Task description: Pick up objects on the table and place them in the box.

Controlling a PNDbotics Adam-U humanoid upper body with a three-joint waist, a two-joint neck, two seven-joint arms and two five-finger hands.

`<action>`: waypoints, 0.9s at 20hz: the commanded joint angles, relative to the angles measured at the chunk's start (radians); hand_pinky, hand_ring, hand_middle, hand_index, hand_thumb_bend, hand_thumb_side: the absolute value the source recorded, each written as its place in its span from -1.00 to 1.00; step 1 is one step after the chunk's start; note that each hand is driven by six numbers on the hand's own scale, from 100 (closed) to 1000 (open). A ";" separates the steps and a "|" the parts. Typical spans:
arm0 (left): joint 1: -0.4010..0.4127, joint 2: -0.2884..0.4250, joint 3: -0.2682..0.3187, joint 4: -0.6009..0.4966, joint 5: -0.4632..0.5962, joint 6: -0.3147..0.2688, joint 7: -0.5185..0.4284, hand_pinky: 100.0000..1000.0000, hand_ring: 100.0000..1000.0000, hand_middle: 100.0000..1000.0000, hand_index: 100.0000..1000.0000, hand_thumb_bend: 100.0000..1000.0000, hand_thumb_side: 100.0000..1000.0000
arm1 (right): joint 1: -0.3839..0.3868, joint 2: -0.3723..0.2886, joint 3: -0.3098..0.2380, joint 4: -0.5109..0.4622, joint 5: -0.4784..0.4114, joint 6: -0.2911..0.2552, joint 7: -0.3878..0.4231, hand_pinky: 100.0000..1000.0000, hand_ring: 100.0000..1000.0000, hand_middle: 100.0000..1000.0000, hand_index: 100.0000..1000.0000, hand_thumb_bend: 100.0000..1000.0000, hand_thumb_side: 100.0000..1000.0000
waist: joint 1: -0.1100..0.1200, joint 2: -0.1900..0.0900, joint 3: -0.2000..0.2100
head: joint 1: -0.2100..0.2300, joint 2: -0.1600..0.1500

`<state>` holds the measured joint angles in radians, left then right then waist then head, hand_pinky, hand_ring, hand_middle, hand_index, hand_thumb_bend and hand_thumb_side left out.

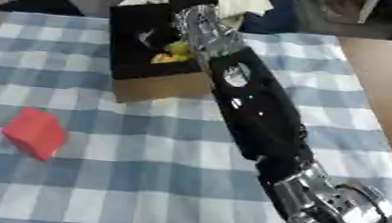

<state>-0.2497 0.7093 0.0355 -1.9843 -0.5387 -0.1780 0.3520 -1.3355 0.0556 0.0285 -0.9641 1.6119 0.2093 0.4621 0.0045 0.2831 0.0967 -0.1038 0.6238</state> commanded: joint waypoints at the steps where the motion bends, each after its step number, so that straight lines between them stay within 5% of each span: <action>1: 0.009 0.059 0.017 -0.016 0.001 0.024 -0.019 0.19 0.50 0.29 0.60 -1.00 0.42 | -0.030 -0.058 0.019 -0.129 -0.162 -0.013 -0.002 0.83 0.86 0.73 0.85 -0.50 0.76 | 0.006 -0.023 -0.003 | 0.015 0.002; 6: 0.034 0.093 0.024 -0.016 0.019 0.042 -0.073 0.20 0.50 0.30 0.61 -1.00 0.45 | -0.005 -0.154 0.067 -0.330 -0.452 -0.018 -0.022 0.85 0.85 0.71 0.87 -0.95 0.84 | 0.002 -0.022 -0.015 | 0.052 0.003; 9: 0.039 0.126 0.023 -0.016 0.013 0.036 -0.144 0.24 0.53 0.35 0.65 -1.00 0.46 | 0.023 -0.210 0.084 -0.427 -0.658 -0.024 -0.025 0.86 0.84 0.70 0.88 -1.00 1.00 | 0.000 -0.022 -0.019 | 0.063 -0.002; 13: 0.034 0.182 0.021 -0.016 0.005 0.018 -0.270 0.27 0.56 0.38 0.68 -1.00 0.53 | 0.069 -0.273 0.081 -0.539 -0.902 -0.014 -0.077 0.86 0.82 0.68 0.91 -1.00 0.93 | 0.000 -0.022 -0.022 | 0.068 -0.007; 18: 0.019 0.242 0.007 -0.016 -0.027 -0.032 -0.394 0.34 0.60 0.44 0.74 -1.00 0.50 | 0.123 -0.333 0.075 -0.639 -1.110 0.016 -0.171 0.86 0.81 0.66 0.91 -1.00 1.00 | -0.002 -0.022 -0.028 | 0.072 -0.012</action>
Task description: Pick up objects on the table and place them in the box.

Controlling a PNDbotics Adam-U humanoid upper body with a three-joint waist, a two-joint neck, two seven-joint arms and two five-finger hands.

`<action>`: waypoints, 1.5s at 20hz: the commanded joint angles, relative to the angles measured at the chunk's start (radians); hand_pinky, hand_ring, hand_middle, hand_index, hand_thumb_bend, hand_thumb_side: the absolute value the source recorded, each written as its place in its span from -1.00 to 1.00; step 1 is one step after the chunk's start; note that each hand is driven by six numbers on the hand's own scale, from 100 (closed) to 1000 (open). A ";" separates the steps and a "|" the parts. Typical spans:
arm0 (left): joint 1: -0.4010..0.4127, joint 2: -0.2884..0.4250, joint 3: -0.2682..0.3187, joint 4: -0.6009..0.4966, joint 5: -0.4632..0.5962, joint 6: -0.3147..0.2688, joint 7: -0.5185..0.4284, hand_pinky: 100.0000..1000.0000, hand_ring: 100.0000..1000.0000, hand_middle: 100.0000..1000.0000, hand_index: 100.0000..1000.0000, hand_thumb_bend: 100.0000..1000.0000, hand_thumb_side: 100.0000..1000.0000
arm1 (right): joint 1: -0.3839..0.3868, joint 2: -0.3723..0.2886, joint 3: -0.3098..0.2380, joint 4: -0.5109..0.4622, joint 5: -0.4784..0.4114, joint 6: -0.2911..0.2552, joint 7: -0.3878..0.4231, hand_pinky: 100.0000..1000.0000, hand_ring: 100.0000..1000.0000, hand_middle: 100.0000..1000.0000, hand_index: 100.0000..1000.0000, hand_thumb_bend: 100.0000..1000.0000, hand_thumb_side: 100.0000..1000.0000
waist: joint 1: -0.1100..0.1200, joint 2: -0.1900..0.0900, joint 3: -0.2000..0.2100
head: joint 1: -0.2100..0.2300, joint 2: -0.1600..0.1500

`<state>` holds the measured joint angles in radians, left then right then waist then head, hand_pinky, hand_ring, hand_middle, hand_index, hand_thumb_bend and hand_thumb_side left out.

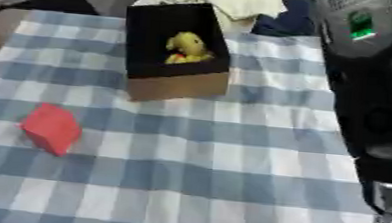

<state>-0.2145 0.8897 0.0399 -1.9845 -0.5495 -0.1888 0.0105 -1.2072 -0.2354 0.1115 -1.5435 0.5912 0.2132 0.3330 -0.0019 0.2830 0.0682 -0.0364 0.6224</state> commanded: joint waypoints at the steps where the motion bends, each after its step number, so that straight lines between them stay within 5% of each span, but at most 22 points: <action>1: -0.020 0.071 -0.002 -0.016 -0.024 -0.030 -0.079 0.34 0.60 0.44 0.74 -1.00 0.48 | 0.005 -0.052 -0.010 -0.078 -0.122 0.018 -0.061 0.86 0.81 0.66 0.92 -1.00 1.00 | 0.005 -0.021 -0.001 | 0.006 -0.011; 6: -0.043 0.109 -0.018 -0.016 -0.049 -0.073 -0.188 0.40 0.64 0.49 0.77 -1.00 0.30 | 0.061 -0.104 -0.014 -0.157 -0.274 0.039 -0.159 0.86 0.80 0.65 0.92 -0.98 1.00 | 0.003 -0.018 -0.006 | 0.001 -0.009; 11: -0.070 0.144 -0.030 -0.016 -0.079 -0.127 -0.279 0.46 0.68 0.56 0.83 -0.64 0.30 | 0.115 -0.157 -0.016 -0.212 -0.350 0.056 -0.202 0.86 0.80 0.64 0.92 -0.96 1.00 | 0.000 -0.017 -0.015 | -0.007 -0.005; 20: -0.138 0.198 -0.086 -0.016 -0.096 -0.177 -0.468 0.56 0.75 0.63 0.93 -0.05 0.51 | 0.164 -0.188 -0.033 -0.251 -0.384 0.078 -0.225 0.86 0.80 0.64 0.92 -0.94 1.00 | 0.001 -0.024 -0.024 | -0.008 -0.012; 30: -0.217 0.203 -0.151 0.003 -0.084 -0.129 -0.714 0.59 0.79 0.65 0.97 0.21 0.61 | 0.179 -0.188 -0.032 -0.264 -0.388 0.088 -0.223 0.86 0.79 0.61 0.91 -0.93 1.00 | 0.004 -0.024 -0.031 | -0.004 -0.015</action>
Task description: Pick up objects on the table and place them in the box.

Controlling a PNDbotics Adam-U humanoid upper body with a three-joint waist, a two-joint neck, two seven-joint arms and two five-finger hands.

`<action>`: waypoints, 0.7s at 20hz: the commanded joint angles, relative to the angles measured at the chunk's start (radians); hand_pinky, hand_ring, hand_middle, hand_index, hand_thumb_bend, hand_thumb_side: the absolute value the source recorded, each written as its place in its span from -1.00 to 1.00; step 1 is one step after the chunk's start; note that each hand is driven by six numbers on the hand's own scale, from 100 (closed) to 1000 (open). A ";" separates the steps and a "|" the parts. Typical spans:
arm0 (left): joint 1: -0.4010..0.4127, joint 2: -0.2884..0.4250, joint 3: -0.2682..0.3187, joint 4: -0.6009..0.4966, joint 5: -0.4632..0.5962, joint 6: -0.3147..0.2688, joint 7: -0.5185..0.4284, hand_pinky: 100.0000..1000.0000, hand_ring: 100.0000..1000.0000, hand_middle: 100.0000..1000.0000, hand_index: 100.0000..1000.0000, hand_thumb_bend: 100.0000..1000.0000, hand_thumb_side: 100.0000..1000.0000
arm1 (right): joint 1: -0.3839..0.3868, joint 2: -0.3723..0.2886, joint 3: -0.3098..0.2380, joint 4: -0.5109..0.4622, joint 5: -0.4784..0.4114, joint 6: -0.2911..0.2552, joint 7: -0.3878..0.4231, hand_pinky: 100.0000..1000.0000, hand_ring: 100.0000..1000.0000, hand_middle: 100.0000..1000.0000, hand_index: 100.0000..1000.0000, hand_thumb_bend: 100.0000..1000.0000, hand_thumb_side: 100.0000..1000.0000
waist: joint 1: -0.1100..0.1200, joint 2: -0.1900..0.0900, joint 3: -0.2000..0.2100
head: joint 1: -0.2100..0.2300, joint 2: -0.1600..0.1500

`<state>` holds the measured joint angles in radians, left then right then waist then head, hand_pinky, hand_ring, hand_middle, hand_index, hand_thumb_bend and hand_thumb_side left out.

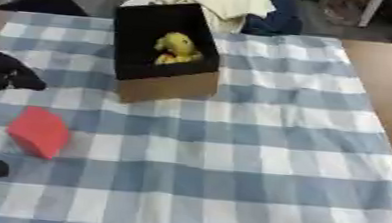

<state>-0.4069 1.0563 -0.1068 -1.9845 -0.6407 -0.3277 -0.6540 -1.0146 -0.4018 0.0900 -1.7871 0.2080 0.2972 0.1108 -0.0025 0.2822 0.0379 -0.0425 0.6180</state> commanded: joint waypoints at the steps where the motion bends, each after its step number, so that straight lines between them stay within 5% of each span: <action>1: -0.034 0.034 -0.011 0.013 0.010 0.013 -0.070 0.60 0.79 0.64 0.98 0.23 0.61 | -0.013 -0.021 -0.010 -0.021 -0.006 0.004 -0.001 0.86 0.79 0.61 0.91 -0.93 1.00 | 0.005 -0.023 -0.001 | 0.003 -0.011; 14: -0.175 -0.026 -0.072 0.214 0.040 0.004 -0.187 0.60 0.82 0.77 1.00 -0.14 0.28 | 0.000 -0.015 -0.013 -0.021 -0.004 0.014 0.007 0.86 0.78 0.59 0.92 -0.89 1.00 | 0.007 -0.021 -0.012 | 0.014 -0.013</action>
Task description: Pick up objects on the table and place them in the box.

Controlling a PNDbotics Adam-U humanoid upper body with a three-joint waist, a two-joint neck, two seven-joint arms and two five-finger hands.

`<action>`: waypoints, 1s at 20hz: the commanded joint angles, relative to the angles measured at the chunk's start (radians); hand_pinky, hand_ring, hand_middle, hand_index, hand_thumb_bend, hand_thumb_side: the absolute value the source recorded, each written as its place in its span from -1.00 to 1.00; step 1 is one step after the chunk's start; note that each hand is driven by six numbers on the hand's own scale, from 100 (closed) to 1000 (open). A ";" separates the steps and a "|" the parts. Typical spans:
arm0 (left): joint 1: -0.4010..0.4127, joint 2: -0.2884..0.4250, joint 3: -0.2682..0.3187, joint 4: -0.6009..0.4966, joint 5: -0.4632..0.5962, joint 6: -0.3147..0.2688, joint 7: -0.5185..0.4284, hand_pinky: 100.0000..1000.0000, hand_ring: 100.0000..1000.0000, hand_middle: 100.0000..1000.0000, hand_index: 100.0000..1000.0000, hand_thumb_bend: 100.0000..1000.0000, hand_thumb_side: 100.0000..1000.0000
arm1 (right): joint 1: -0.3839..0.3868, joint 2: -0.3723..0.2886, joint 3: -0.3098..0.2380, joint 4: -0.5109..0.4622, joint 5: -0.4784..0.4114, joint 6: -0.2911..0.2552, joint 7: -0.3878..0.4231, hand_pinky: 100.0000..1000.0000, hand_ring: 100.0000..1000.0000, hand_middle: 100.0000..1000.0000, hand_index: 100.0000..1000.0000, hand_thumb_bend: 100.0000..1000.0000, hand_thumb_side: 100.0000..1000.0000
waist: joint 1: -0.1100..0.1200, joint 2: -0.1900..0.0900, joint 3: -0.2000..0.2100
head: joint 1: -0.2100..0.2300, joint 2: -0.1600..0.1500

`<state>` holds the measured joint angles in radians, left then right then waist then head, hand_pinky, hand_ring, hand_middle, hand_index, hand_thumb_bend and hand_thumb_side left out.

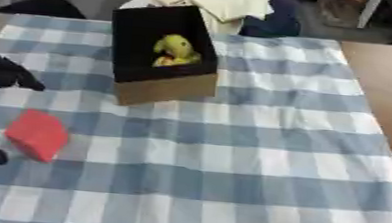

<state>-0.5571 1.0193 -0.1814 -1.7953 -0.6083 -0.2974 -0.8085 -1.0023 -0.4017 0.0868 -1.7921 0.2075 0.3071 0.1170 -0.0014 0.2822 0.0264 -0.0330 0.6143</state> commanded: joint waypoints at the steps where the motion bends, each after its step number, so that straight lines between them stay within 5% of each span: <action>1: -0.033 0.005 -0.002 0.037 0.010 -0.029 -0.036 0.60 0.82 0.78 1.00 -0.15 0.27 | -0.012 -0.015 -0.010 -0.016 -0.003 0.005 0.001 0.87 0.78 0.59 0.92 -0.89 1.00 | 0.006 -0.021 -0.001 | 0.005 -0.010; 20: -0.091 -0.058 -0.075 0.205 -0.071 -0.062 -0.098 0.59 0.82 0.76 0.97 -0.17 0.19 | -0.006 -0.003 -0.015 -0.019 -0.011 0.021 -0.009 0.87 0.78 0.57 0.92 -0.83 1.00 | 0.010 -0.008 -0.020 | 0.019 -0.016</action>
<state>-0.6327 0.9401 -0.2618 -1.5926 -0.6693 -0.2770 -0.8290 -0.9940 -0.3973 0.0803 -1.7924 0.2026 0.3257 0.1087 0.0044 0.2908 0.0068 -0.0172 0.6103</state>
